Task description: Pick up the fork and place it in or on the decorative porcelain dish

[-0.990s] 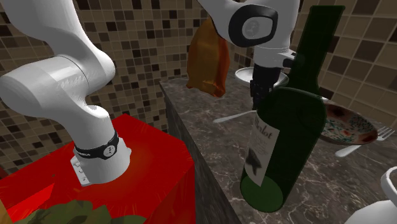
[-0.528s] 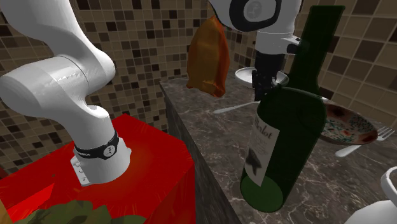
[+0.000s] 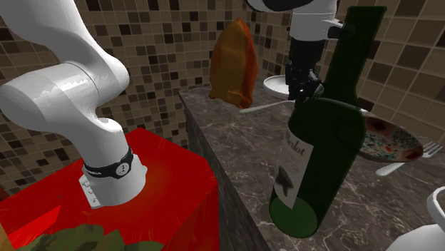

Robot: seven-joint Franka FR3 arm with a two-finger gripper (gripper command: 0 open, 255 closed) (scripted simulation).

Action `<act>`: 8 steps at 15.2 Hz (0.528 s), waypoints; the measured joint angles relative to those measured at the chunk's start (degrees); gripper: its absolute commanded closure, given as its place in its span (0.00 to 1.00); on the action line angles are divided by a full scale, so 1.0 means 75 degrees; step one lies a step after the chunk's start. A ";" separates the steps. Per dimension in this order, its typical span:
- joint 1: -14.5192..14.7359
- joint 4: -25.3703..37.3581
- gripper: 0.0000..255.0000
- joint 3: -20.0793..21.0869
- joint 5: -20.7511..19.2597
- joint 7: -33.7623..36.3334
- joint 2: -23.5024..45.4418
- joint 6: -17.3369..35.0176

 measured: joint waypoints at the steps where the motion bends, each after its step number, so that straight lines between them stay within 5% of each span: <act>1: -0.0002 0.0062 1.00 -0.0005 0.0024 -0.0018 -0.0054 -0.0112; 8: -0.0063 0.0672 1.00 -0.0066 -0.0025 -0.0096 0.0032 -0.0648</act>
